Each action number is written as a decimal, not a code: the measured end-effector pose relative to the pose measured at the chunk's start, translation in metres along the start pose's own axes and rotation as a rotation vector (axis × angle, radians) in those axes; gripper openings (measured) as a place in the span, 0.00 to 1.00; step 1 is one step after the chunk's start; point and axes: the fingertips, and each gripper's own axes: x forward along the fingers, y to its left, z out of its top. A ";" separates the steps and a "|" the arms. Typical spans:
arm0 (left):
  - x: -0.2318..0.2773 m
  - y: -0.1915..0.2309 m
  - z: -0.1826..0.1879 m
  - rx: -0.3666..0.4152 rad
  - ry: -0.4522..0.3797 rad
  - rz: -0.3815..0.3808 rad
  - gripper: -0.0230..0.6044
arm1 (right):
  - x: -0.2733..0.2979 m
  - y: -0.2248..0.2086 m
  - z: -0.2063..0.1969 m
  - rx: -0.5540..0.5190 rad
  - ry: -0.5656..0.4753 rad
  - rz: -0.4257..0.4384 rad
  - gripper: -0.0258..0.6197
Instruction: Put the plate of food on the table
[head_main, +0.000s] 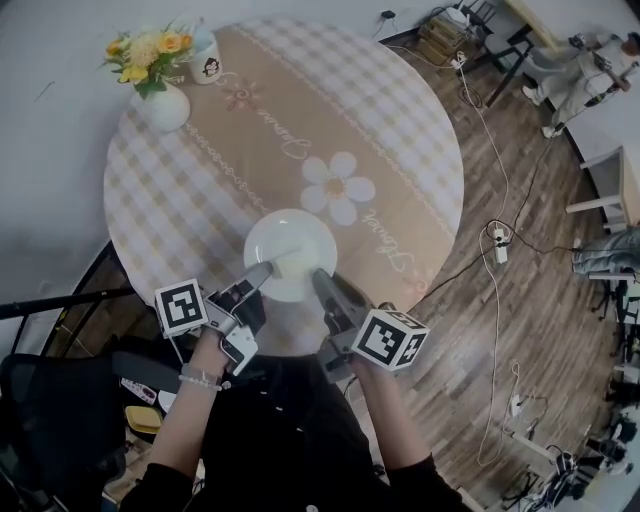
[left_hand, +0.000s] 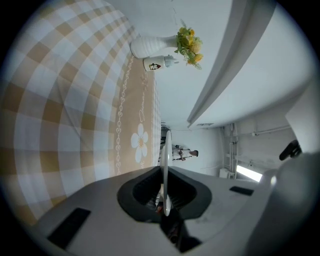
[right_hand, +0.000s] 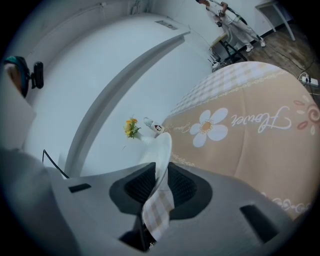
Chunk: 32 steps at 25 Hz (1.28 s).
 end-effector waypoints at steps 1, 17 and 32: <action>0.003 0.004 0.001 -0.005 0.006 0.002 0.06 | 0.002 -0.004 0.000 0.005 0.002 -0.007 0.13; 0.050 0.061 0.026 -0.004 0.061 0.064 0.06 | 0.041 -0.075 -0.006 0.063 0.060 -0.116 0.13; 0.062 0.106 0.030 -0.021 0.067 0.128 0.06 | 0.061 -0.109 -0.027 0.089 0.130 -0.167 0.14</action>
